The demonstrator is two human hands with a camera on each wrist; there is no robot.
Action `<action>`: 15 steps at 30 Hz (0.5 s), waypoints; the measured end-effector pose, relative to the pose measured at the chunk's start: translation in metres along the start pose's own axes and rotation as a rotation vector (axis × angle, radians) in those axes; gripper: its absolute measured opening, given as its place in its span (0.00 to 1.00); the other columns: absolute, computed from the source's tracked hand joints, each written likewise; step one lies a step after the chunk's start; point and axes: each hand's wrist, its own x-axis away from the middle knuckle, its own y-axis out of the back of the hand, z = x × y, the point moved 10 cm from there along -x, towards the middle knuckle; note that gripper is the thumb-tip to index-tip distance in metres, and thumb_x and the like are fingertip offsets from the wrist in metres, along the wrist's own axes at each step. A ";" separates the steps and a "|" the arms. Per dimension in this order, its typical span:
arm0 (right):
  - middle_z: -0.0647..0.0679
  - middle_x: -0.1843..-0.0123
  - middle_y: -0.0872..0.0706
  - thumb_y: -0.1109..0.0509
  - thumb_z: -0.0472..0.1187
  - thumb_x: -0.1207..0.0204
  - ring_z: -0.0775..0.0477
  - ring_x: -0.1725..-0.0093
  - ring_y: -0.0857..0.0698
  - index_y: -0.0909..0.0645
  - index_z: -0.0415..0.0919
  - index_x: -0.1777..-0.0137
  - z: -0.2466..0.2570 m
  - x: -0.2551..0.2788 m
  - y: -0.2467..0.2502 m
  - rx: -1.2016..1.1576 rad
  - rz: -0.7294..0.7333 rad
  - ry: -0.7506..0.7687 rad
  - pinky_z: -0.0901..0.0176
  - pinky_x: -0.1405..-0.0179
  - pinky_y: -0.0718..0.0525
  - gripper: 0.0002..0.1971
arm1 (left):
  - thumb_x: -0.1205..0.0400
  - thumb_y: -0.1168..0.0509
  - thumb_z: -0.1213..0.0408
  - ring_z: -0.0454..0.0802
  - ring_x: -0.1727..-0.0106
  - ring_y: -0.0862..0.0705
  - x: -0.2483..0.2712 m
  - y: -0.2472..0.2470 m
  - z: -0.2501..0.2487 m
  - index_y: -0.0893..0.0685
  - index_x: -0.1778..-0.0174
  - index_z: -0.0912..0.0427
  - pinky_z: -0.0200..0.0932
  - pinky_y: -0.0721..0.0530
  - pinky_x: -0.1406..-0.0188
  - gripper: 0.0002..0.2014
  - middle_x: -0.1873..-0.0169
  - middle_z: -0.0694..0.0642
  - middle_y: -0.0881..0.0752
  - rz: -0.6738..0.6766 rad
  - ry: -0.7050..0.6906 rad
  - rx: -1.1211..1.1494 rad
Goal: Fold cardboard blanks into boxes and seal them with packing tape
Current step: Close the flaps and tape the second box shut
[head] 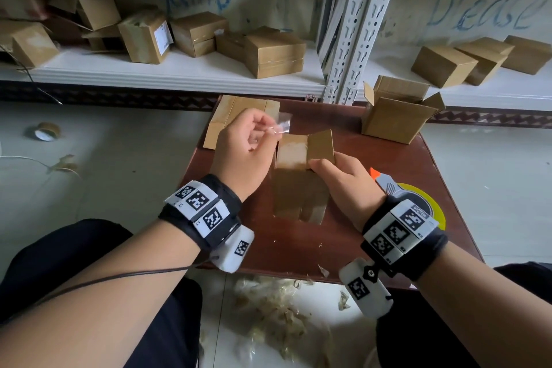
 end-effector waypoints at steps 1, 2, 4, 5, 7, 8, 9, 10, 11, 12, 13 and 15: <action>0.44 0.59 0.13 0.30 0.49 0.19 0.48 0.60 0.16 0.17 0.24 0.45 0.000 0.000 0.001 -0.002 -0.012 -0.007 0.51 0.58 0.18 0.23 | 0.21 0.35 0.56 0.54 0.48 0.07 0.001 0.001 0.005 0.15 0.54 0.53 0.60 0.07 0.46 0.06 0.54 0.57 0.07 -0.030 0.081 0.070; 0.43 0.59 0.13 0.29 0.50 0.22 0.47 0.60 0.15 0.16 0.25 0.46 -0.001 0.000 0.001 -0.007 -0.022 -0.012 0.50 0.58 0.18 0.23 | 0.20 0.35 0.60 0.56 0.47 0.07 0.002 0.001 0.009 0.15 0.57 0.52 0.62 0.08 0.44 0.05 0.54 0.60 0.07 -0.059 0.162 0.161; 0.40 0.57 0.08 0.26 0.48 0.26 0.43 0.58 0.12 0.13 0.31 0.48 -0.003 -0.001 0.002 -0.050 -0.042 -0.036 0.48 0.57 0.14 0.18 | 0.17 0.38 0.71 0.56 0.44 0.07 0.007 0.000 0.020 0.16 0.62 0.54 0.57 0.08 0.43 0.11 0.53 0.66 0.08 -0.126 0.349 0.359; 0.38 0.54 0.06 0.25 0.46 0.29 0.40 0.56 0.09 0.12 0.35 0.48 -0.005 -0.001 0.003 -0.087 -0.056 -0.053 0.45 0.56 0.11 0.16 | 0.15 0.39 0.74 0.56 0.42 0.07 0.010 -0.003 0.024 0.17 0.62 0.57 0.55 0.08 0.44 0.12 0.52 0.67 0.08 -0.145 0.432 0.474; 0.40 0.51 0.05 0.20 0.44 0.29 0.38 0.54 0.07 0.11 0.39 0.47 -0.008 -0.001 0.004 -0.183 -0.081 -0.087 0.43 0.52 0.08 0.13 | 0.13 0.40 0.75 0.59 0.42 0.07 0.012 -0.013 0.028 0.20 0.58 0.60 0.54 0.09 0.44 0.10 0.52 0.66 0.09 -0.142 0.535 0.675; 0.41 0.51 0.04 0.18 0.43 0.26 0.39 0.53 0.07 0.10 0.39 0.46 -0.007 0.000 0.004 -0.234 -0.085 -0.097 0.43 0.50 0.08 0.12 | 0.12 0.40 0.74 0.60 0.41 0.07 0.013 -0.017 0.031 0.21 0.56 0.61 0.55 0.09 0.43 0.08 0.51 0.66 0.09 -0.133 0.568 0.740; 0.40 0.49 0.04 0.17 0.43 0.23 0.40 0.52 0.06 0.10 0.38 0.45 -0.007 0.000 0.004 -0.282 -0.083 -0.108 0.44 0.49 0.08 0.12 | 0.12 0.40 0.73 0.60 0.41 0.07 0.013 -0.020 0.032 0.21 0.53 0.61 0.54 0.09 0.42 0.06 0.50 0.66 0.08 -0.120 0.597 0.787; 0.40 0.48 0.04 0.18 0.42 0.23 0.40 0.50 0.06 0.10 0.37 0.43 -0.008 0.001 0.003 -0.334 -0.082 -0.129 0.43 0.47 0.07 0.13 | 0.11 0.39 0.71 0.60 0.42 0.07 0.013 -0.023 0.034 0.20 0.51 0.62 0.54 0.09 0.41 0.05 0.49 0.65 0.09 -0.110 0.627 0.832; 0.40 0.47 0.04 0.18 0.41 0.23 0.39 0.48 0.05 0.11 0.36 0.40 -0.013 0.000 0.004 -0.390 -0.087 -0.159 0.41 0.44 0.07 0.15 | 0.10 0.38 0.69 0.60 0.42 0.07 0.013 -0.025 0.037 0.20 0.50 0.62 0.54 0.09 0.40 0.05 0.50 0.64 0.09 -0.101 0.655 0.879; 0.38 0.45 0.05 0.18 0.40 0.23 0.37 0.47 0.06 0.12 0.35 0.38 -0.018 -0.001 0.004 -0.444 -0.095 -0.191 0.38 0.42 0.08 0.16 | 0.09 0.38 0.68 0.61 0.41 0.07 0.013 -0.027 0.038 0.19 0.51 0.63 0.55 0.08 0.41 0.06 0.50 0.64 0.10 -0.090 0.677 0.932; 0.36 0.44 0.05 0.19 0.38 0.22 0.35 0.47 0.06 0.13 0.33 0.36 -0.024 -0.003 0.003 -0.493 -0.102 -0.219 0.35 0.41 0.10 0.17 | 0.09 0.38 0.67 0.62 0.40 0.08 0.012 -0.029 0.039 0.18 0.51 0.63 0.55 0.07 0.44 0.07 0.49 0.64 0.11 -0.077 0.693 0.980; 0.31 0.41 0.07 0.20 0.36 0.21 0.33 0.47 0.08 0.14 0.30 0.34 -0.035 -0.006 0.000 -0.567 -0.096 -0.256 0.31 0.38 0.12 0.18 | 0.08 0.39 0.68 0.65 0.38 0.09 0.011 -0.031 0.038 0.17 0.53 0.63 0.56 0.07 0.47 0.09 0.48 0.66 0.12 -0.048 0.698 1.030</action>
